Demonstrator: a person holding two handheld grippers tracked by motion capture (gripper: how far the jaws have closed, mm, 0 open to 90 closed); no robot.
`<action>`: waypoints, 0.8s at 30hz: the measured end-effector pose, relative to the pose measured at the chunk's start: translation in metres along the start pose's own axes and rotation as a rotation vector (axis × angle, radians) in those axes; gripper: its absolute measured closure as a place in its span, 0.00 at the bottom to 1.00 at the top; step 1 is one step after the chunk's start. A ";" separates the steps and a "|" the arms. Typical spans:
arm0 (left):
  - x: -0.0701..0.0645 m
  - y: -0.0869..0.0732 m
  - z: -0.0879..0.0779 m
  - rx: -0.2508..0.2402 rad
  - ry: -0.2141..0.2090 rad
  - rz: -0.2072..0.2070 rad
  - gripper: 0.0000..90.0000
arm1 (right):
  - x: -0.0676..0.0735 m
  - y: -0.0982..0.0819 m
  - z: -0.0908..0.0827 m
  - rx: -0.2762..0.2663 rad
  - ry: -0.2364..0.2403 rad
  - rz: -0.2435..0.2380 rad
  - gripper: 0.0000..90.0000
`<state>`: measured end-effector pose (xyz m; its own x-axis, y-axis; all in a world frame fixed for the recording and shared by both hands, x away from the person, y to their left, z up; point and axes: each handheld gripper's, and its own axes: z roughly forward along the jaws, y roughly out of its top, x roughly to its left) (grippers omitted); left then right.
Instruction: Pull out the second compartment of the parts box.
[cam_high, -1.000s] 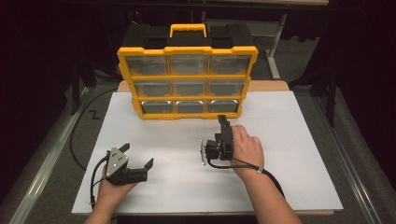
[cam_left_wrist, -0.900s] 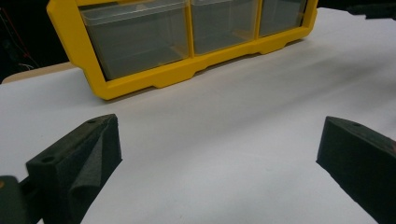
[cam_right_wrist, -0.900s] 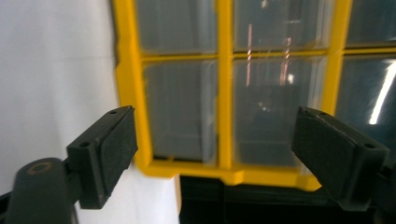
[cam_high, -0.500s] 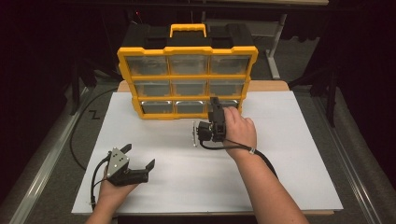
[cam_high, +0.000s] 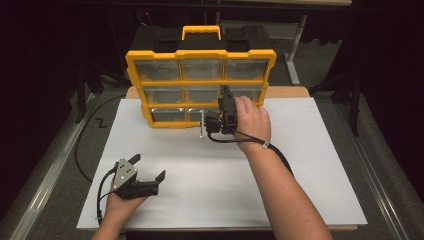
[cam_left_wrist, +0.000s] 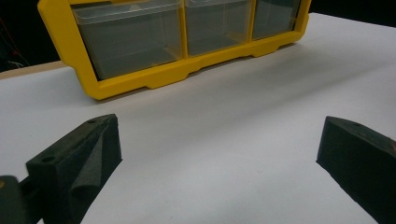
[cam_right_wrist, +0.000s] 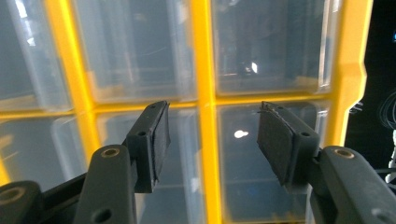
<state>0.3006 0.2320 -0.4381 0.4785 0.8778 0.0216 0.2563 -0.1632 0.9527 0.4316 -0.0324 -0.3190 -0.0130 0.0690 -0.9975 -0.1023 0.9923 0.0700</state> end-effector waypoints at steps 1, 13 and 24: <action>0.000 0.000 0.000 0.001 -0.001 0.001 0.01 | -0.004 0.002 0.001 0.002 -0.005 0.006 0.53; 0.001 0.000 -0.002 -0.012 0.003 -0.013 0.01 | -0.038 0.019 0.014 -0.020 -0.053 0.025 0.60; 0.002 0.000 -0.001 -0.015 -0.004 -0.010 0.01 | -0.054 0.032 0.026 -0.019 -0.095 0.012 0.69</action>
<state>0.3005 0.2340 -0.4374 0.4792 0.8777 0.0105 0.2489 -0.1473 0.9573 0.4550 -0.0016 -0.2628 0.0799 0.0917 -0.9926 -0.1219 0.9892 0.0816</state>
